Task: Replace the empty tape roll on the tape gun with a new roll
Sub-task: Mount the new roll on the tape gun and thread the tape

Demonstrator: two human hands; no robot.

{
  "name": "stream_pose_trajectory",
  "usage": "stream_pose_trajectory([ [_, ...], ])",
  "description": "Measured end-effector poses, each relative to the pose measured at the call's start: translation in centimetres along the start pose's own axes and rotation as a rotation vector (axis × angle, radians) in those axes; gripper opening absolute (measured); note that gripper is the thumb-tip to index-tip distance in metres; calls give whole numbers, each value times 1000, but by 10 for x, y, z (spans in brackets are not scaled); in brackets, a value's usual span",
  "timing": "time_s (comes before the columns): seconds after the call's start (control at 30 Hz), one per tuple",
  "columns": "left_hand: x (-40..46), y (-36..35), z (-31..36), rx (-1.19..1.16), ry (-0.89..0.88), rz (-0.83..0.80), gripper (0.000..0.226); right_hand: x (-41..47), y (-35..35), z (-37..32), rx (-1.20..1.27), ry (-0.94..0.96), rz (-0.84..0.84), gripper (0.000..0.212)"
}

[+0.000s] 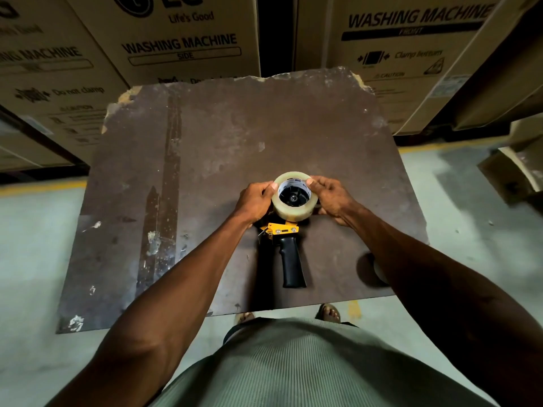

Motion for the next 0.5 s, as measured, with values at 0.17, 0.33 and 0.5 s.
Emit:
stream_pose_trajectory([
  [0.17,-7,-4,-4,31,-43,1,38,0,-3,1,4,43,1,20],
  [0.33,-9,-8,-13,103,-17,12,45,3,-3,1,-11,68,39,19],
  [0.5,-13,-10,-12,135,57,24,50,6,-4,4,-21,77,95,23],
])
Point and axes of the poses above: each hand's wrist, its own x-axis towards the middle knuckle, its own y-axis out of the back of the hand, z = x × y, the point moved 7 cm from there along x, towards the middle knuckle, and after that the axes turned 6 degrees about -x, right-handed, at the moved point
